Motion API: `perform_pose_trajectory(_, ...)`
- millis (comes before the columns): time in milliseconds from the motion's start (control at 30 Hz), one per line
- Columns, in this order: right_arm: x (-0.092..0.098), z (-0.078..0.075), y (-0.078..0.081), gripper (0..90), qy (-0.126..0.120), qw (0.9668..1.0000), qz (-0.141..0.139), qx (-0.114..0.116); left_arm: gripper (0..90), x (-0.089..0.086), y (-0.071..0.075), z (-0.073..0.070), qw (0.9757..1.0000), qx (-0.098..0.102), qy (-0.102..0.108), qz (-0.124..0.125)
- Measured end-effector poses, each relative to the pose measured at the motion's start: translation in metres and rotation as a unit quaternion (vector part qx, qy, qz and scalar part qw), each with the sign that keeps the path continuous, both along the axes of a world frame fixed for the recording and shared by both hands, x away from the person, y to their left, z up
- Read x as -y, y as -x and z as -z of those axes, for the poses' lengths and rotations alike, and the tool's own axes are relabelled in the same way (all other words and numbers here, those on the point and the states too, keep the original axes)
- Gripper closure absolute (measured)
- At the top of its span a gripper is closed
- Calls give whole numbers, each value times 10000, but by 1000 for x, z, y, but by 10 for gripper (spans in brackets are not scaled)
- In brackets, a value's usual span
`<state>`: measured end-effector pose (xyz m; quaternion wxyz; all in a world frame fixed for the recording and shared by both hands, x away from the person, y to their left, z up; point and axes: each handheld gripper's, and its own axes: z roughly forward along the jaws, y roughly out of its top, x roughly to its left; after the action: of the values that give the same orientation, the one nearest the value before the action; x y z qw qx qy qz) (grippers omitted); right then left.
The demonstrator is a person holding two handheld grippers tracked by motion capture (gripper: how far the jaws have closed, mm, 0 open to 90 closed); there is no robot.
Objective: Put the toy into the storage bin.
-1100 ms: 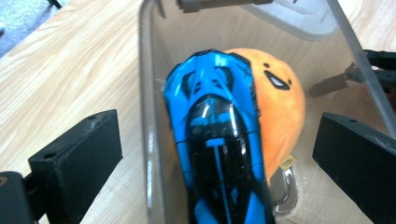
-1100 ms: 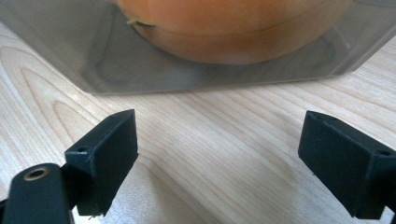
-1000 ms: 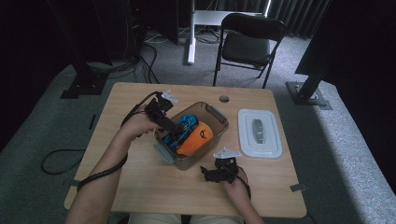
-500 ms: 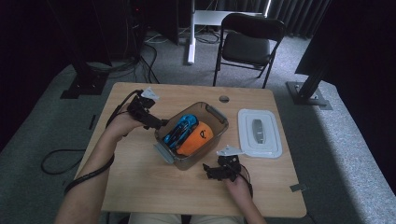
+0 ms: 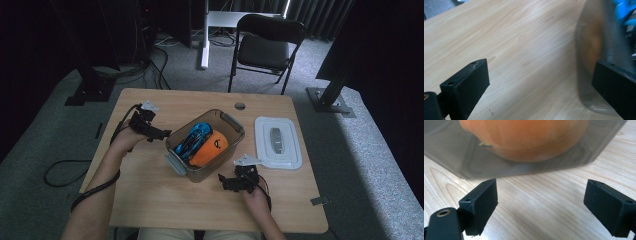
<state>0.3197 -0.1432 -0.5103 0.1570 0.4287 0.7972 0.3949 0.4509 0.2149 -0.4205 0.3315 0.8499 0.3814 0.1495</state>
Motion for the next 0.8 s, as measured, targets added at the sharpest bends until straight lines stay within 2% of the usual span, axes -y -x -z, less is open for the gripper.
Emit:
perform_pose_trajectory(67,1,0,0,117,-18,10000,-2,12,23,-1,-2,9,10000,-23,-7,-19)
perform_pose_trajectory(167,2,1,-2,117,-25,10000,21,-8,23,-2,-5,21,9999,-52,139,-25)
perform_pose_trajectory(333,2,-1,-7,117,-82,10000,45,17,23,-4,-12,39,9986,-103,494,-153)
perform_pose_trajectory(433,1,-2,-11,117,-56,10000,38,9,24,-4,-15,47,9989,-213,390,-163)
perform_pose_trajectory(533,0,-3,-15,117,-57,10000,30,-9,23,-2,-19,55,9992,-219,235,-248)
perform_pose_trajectory(700,1,-3,-19,117,-69,9999,84,-17,23,5,-29,63,9987,-268,257,-345)
perform_pose_trajectory(800,4,-4,-20,117,-112,9999,131,-11,23,11,-34,67,9987,-311,243,-320)
